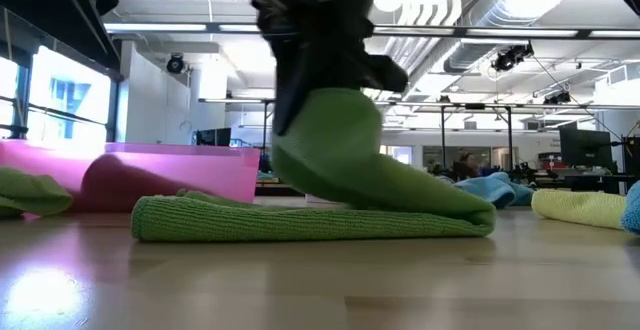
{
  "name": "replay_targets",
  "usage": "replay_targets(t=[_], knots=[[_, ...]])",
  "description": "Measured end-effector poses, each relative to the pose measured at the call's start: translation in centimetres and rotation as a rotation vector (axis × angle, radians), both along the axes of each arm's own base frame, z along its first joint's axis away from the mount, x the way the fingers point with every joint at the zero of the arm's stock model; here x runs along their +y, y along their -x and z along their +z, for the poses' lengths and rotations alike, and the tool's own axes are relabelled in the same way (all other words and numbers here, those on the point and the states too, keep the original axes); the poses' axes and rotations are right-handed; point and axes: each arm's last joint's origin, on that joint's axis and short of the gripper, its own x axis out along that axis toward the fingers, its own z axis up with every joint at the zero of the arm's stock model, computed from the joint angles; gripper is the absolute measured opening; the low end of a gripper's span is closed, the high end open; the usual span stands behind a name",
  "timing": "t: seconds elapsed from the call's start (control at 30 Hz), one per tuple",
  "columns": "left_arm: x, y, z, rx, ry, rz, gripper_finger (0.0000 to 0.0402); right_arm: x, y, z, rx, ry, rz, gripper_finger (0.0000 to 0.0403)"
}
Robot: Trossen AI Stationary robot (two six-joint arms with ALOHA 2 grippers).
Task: Fold microfiber towels
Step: Fold the green microfiber cloth
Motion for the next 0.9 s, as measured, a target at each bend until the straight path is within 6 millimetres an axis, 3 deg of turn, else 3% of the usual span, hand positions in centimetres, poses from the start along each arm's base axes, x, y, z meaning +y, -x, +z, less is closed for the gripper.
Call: replay_targets(t=[0.37,0.77,0.9], knots=[[-0.1,0.1,0.0,-0.016,-0.014,0.007,0.0103,0.3,-2.1,-2.5,0.009,0.026,0.038,0.0000],[-0.1,0.1,0.0,-0.027,-0.034,0.016,0.0103,0.1,-3.5,-2.8,-0.122,0.136,0.035,0.0001],[-0.1,0.1,0.0,-0.027,-0.034,0.016,0.0103,0.2,-3.8,-3.3,-0.138,0.142,0.056,0.0023]])
